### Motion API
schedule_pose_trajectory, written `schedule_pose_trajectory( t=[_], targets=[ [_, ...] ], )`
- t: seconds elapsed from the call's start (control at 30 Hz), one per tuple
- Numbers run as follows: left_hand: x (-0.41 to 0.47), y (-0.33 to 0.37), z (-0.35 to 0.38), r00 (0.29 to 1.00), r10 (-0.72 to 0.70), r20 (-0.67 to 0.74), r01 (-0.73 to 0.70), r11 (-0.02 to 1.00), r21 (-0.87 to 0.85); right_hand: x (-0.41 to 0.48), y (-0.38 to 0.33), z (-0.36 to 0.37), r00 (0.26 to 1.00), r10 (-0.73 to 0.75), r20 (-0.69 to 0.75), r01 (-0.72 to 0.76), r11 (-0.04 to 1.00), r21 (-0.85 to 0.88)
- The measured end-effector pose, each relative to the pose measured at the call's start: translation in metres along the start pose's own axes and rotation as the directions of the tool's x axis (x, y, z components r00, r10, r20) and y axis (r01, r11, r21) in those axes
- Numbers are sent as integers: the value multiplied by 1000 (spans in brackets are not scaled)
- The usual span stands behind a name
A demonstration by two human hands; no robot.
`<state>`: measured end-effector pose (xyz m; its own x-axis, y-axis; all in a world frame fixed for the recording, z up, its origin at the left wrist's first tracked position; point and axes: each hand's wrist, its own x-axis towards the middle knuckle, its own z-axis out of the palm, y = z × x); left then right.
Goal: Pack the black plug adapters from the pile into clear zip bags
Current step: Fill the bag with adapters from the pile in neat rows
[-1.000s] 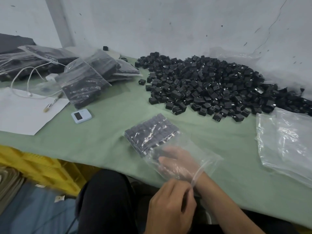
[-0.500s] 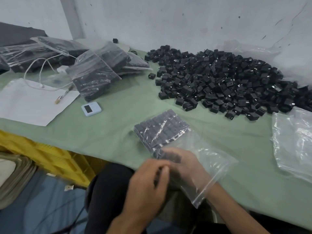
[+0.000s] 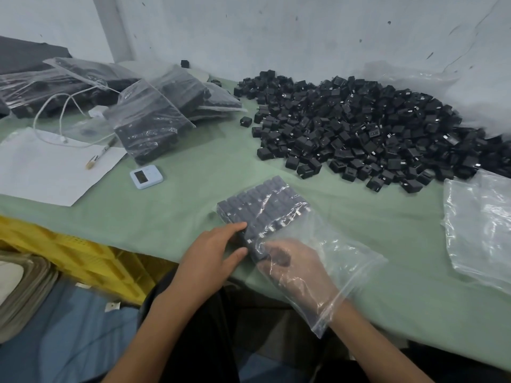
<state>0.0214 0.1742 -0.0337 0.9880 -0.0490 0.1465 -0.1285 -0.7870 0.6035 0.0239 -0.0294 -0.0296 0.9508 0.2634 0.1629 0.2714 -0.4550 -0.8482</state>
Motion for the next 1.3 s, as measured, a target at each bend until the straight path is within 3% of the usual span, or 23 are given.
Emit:
schedule_pose_trajectory(
  t=[0.1,0.23,0.3,0.33,0.4,0.47,0.53,0.57,0.67,0.73,0.83,0.93,1.1,1.17,1.2,1.3],
  targets=[
    [-1,-1,1,1000,-1,-3,0,1000,-20,0,0,-2,999,-22,41,23,1000,-12],
    [0,-3,2,1000,-9,9,9,999,-48,2,6,-1,994,-83,68,93,983,-160],
    [1,-4,2,1000,-18,10,18,996,-85,7,12,2,995,83,58,-83,997,-2],
    [2,-5,2,1000,-28,6,29,993,-115,7,10,4,971,204,123,-223,959,172],
    [3,-5,3,998,-70,-3,69,983,-170,13,12,11,956,284,66,-291,918,269],
    [4,-2,6,992,-128,-16,122,973,-198,10,7,11,983,167,-70,-164,985,52],
    [4,4,11,981,-193,-24,185,963,-197,7,-3,10,998,-57,-30,45,952,-302],
    [4,7,13,977,-213,-31,204,963,-178,7,-7,8,993,-116,4,108,914,-391],
    [5,12,17,972,-230,-50,221,965,-144,10,-18,4,985,-120,120,161,882,-442],
    [5,12,16,971,-235,-40,227,962,-152,12,-12,0,980,-122,160,175,909,-378],
    [4,13,14,973,-229,-22,222,960,-171,12,-5,-2,973,62,224,-35,992,-118],
    [2,18,14,975,-219,-26,213,964,-157,14,6,1,990,73,119,-55,987,-150],
    [5,26,18,971,-235,-49,229,968,-101,12,-1,2,974,-144,177,209,875,-436],
    [5,25,18,969,-243,-48,238,967,-95,7,-6,-12,961,-38,276,126,943,-307],
    [6,25,18,968,-246,-47,241,966,-95,0,-9,-26,924,38,381,53,973,-227],
    [6,22,19,965,-257,-51,251,963,-101,-31,-11,-96,796,51,603,-66,998,3]
  ],
)
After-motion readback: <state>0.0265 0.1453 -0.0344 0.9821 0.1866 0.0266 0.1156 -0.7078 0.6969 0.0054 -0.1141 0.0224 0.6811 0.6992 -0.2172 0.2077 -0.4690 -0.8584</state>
